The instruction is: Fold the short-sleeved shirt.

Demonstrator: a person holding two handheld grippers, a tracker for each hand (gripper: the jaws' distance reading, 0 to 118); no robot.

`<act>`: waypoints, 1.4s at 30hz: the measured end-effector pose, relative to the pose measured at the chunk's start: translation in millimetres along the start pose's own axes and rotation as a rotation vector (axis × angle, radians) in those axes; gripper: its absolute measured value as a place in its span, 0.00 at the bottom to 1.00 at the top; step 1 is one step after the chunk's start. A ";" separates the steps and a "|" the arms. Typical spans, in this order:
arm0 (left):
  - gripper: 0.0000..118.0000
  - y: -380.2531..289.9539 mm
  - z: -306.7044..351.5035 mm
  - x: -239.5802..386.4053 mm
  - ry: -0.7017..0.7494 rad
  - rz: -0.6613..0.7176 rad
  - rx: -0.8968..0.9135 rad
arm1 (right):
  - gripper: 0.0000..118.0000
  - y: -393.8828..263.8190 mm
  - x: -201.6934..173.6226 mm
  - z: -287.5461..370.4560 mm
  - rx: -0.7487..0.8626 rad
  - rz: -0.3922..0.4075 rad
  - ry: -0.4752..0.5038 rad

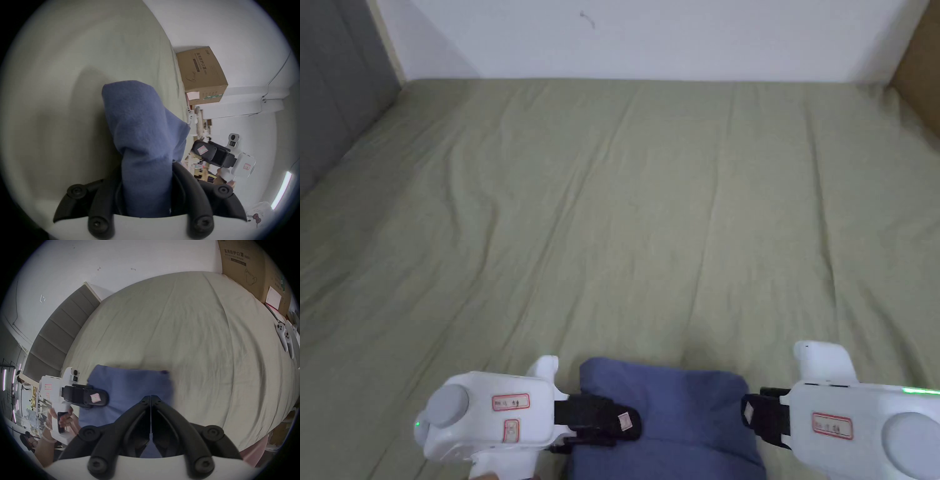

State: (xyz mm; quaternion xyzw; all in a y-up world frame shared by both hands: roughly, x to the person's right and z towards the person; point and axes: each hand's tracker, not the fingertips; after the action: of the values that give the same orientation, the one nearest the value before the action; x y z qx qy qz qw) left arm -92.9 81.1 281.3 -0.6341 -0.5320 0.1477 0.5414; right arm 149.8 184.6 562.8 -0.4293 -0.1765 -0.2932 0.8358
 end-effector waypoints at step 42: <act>0.00 21.7 237.8 33.4 0.948 -0.106 0.457 | 0.01 -3.0 -4.8 -15.1 -0.061 -0.020 0.014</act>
State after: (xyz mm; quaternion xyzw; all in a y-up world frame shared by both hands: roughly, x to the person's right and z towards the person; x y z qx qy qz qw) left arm -250.2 238.1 188.0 -0.4695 -0.2144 -0.0706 0.8536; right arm 144.8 172.5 553.4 -0.4508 -0.1662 -0.3098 0.8205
